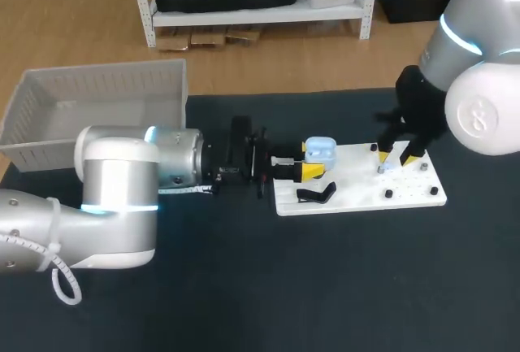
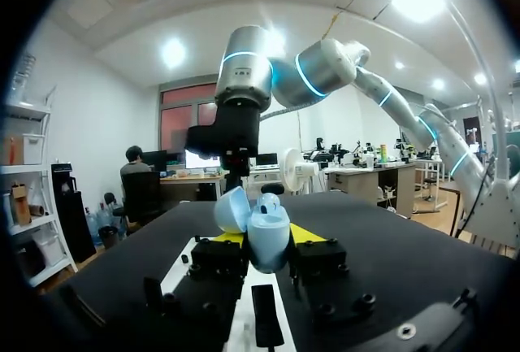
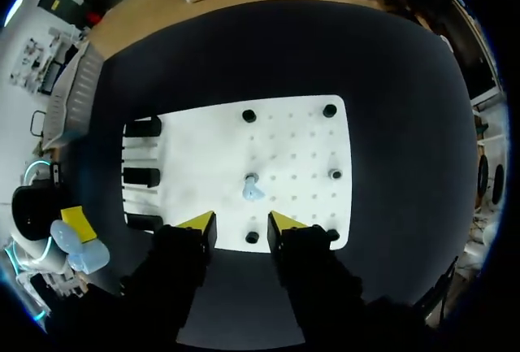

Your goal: Pick up each earbud case from the left stands, insert the matching earbuds, close the lid, and place the case in the box.

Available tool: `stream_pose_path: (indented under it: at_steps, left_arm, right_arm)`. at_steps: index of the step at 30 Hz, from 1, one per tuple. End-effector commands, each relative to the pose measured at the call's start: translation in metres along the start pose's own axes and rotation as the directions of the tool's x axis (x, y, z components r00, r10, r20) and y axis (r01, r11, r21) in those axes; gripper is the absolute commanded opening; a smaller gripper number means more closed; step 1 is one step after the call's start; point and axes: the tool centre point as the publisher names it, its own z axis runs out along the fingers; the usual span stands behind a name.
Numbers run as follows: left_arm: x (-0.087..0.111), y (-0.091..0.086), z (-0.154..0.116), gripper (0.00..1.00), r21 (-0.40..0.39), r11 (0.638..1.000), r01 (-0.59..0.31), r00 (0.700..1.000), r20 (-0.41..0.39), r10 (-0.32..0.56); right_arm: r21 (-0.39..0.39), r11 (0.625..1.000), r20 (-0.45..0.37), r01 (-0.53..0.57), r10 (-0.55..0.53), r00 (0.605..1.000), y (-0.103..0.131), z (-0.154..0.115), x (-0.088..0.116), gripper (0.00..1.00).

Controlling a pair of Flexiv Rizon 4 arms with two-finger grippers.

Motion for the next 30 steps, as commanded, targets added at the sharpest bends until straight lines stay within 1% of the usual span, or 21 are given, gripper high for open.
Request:
stream_pose_path:
  at_steps: [1, 7, 13, 21, 30]
  left_arm:
    - [0.000, -0.002, 0.000, 0.00, -0.010, 1.000, -0.004, 1.000, 0.002, 0.004]
    - [0.000, -0.002, 0.000, 0.00, -0.010, 1.000, -0.004, 1.000, 0.002, 0.004]
    - [0.000, -0.002, 0.000, 0.00, -0.010, 1.000, -0.004, 1.000, 0.002, 0.004]
    - [0.000, -0.002, 0.000, 0.00, -0.010, 1.000, -0.004, 1.000, 0.002, 0.004]
    - [0.000, -0.002, 0.000, 0.00, -0.010, 1.000, -0.004, 1.000, 0.002, 0.004]
  right_arm:
    - [-0.022, 0.999, 0.007, 0.025, -0.025, 1.000, -0.004, 0.003, -0.002, 0.43]
    - [-0.029, 0.997, 0.007, 0.067, -0.067, 0.998, -0.004, 0.010, -0.003, 0.47]
    - [-0.040, 0.996, 0.004, 0.086, -0.086, 0.996, -0.006, 0.018, -0.002, 0.48]
    - [-0.062, 0.995, 0.021, 0.084, -0.083, 0.996, -0.011, 0.023, -0.010, 0.46]
    - [-0.073, 0.994, 0.024, 0.084, -0.082, 0.996, -0.012, 0.025, -0.013, 0.43]
